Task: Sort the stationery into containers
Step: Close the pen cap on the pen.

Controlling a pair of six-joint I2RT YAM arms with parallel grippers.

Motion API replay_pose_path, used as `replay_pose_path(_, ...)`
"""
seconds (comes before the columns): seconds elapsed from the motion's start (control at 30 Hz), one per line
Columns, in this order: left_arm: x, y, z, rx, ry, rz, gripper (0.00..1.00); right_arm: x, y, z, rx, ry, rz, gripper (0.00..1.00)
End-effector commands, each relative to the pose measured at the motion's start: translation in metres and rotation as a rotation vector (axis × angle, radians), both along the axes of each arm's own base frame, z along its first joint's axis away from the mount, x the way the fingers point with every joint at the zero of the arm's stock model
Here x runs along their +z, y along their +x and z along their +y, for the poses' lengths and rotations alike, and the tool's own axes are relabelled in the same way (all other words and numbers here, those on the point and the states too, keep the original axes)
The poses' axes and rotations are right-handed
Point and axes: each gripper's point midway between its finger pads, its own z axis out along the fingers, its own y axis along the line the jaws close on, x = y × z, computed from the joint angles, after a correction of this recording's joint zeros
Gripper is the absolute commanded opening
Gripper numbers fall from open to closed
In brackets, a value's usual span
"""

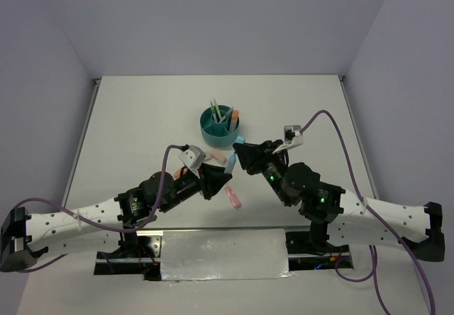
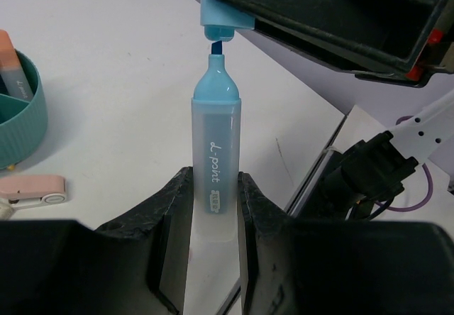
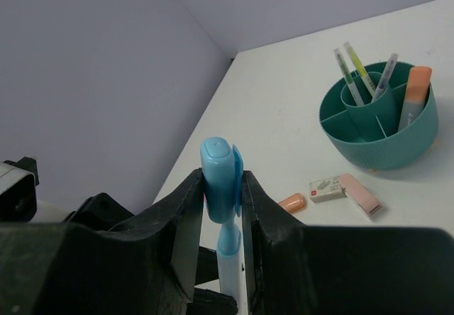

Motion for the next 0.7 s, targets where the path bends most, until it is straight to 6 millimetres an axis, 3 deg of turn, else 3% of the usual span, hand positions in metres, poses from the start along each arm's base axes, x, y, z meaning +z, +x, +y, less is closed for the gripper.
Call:
replay_pose_path(0.0, 0.033, 0.005, 0.003, 0.033, -0.055, -0.061, 0.00, 0.025, 0.003, -0.006, -0.046, 0.038, -0.021, 0.00)
replay_pose_path(0.3, 0.040, 0.004, 0.004, 0.028, -0.081, -0.076, 0.00, 0.016, 0.005, 0.006, -0.034, -0.002, -0.004, 0.00)
replay_pose_path(0.67, 0.045, 0.009, 0.008, 0.062, -0.098, -0.079, 0.00, 0.014, 0.002, 0.008, -0.017, 0.011, 0.005, 0.00)
